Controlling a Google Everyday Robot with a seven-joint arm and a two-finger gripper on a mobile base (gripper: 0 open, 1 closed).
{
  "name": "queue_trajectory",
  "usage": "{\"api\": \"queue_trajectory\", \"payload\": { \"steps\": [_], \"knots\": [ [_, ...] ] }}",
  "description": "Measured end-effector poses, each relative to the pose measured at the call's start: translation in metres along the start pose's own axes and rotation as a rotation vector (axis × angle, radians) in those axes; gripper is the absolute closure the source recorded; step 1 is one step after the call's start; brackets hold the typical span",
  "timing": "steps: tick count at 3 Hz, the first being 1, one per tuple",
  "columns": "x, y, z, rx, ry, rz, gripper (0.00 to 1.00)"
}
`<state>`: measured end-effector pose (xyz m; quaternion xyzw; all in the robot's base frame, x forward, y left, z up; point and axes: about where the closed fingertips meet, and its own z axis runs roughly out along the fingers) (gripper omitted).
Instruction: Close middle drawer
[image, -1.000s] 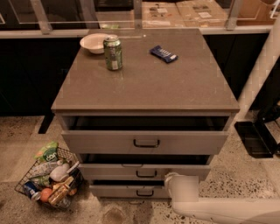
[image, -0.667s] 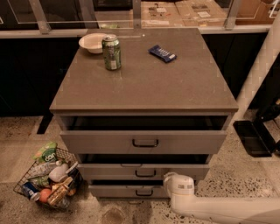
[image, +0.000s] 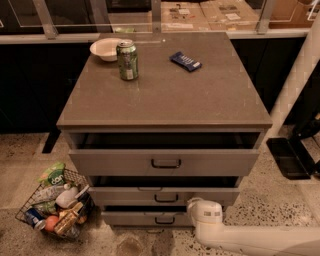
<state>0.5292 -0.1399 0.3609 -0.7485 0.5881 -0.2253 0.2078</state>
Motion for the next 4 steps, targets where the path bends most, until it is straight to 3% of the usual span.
{"api": "queue_trajectory", "payload": {
  "steps": [2,4],
  "knots": [
    [-0.0005,0.0007,0.0009,-0.001,-0.001,0.0,0.05],
    [-0.0028,0.0048,-0.002,-0.002,-0.001,0.0,0.0]
  ]
}}
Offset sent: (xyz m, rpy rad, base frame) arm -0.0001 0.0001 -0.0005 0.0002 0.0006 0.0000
